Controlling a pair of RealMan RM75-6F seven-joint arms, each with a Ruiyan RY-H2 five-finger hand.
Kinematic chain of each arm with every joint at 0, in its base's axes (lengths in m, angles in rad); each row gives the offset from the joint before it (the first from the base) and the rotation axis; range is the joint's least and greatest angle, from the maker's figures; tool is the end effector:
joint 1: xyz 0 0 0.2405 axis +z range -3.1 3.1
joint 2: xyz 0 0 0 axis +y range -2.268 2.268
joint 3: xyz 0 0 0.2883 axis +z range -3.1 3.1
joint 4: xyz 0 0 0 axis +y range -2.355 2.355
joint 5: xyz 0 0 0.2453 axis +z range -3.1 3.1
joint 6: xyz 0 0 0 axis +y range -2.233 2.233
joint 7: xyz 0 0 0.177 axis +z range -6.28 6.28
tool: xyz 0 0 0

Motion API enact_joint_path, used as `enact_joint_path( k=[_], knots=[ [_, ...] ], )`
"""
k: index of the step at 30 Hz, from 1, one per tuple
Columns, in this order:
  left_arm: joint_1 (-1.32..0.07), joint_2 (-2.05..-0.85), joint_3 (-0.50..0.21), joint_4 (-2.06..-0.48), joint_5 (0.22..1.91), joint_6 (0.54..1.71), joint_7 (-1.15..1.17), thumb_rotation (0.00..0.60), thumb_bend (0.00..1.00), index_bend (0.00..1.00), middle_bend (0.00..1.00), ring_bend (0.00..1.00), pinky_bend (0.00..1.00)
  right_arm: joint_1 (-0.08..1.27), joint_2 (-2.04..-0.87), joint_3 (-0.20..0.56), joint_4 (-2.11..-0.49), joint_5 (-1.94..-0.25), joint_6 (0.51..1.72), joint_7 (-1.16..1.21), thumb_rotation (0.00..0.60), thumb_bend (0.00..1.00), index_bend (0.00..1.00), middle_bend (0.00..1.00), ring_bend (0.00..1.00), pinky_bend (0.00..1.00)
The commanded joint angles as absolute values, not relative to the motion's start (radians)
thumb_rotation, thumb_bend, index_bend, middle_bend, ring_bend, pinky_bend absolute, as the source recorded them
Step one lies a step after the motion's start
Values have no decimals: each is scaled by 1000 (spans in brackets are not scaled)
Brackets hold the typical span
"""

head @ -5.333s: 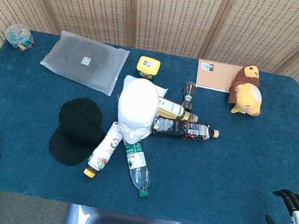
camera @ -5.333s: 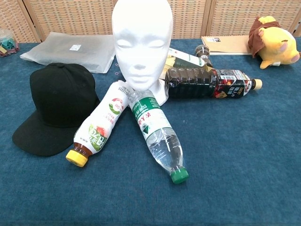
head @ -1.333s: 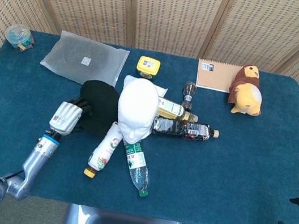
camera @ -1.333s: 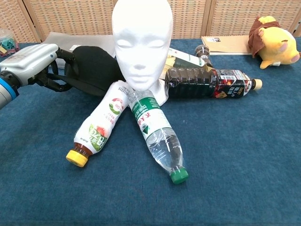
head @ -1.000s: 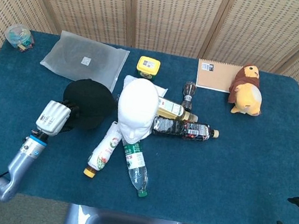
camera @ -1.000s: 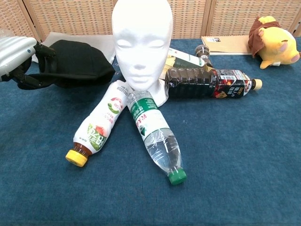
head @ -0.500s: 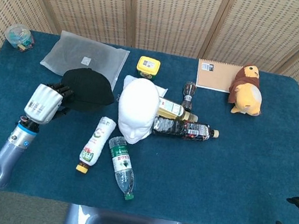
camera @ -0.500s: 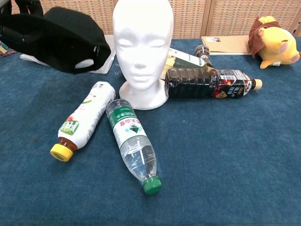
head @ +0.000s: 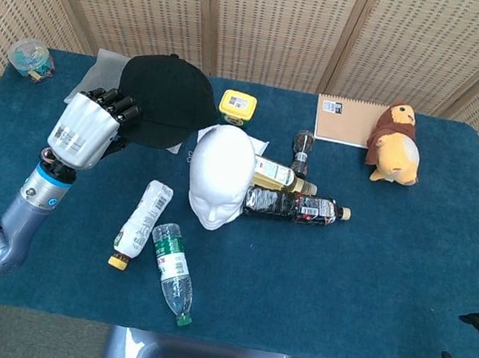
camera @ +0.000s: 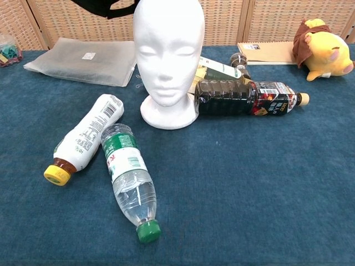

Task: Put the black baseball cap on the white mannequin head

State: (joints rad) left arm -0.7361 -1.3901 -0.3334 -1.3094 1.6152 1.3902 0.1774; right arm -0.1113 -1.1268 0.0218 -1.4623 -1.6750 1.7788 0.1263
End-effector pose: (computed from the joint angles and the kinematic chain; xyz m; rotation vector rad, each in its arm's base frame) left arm -0.1137 0.4439 0.1092 -1.5753 -0.1483 -1.3791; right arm -0.3704 -0.1365 0.1806 1.3085 -0.7518 1.0080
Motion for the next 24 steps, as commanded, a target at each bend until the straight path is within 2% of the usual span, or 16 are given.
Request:
enact_joint_path(
  k=[1,13,24],
  knots=[
    [-772,-1404,-356,-1312,1601,1374,195,600,434,721,603,515,731,-111,-1126,23,-1461,-1672,1778,128,600,173,330,342,357,368],
    [-895,-1507,-380,-1281,1588,1344,252,600,435,720,603,515,730,-109,-1129,26,-1452,-1661,1769,141,600,173,330,342,357,368],
    [-897,-1553,-317,-1319,1634,1392,285,600,426,720,604,515,718,-109,-1134,25,-1438,-1659,1768,155,600,173,330,342,357,367]
  ],
)
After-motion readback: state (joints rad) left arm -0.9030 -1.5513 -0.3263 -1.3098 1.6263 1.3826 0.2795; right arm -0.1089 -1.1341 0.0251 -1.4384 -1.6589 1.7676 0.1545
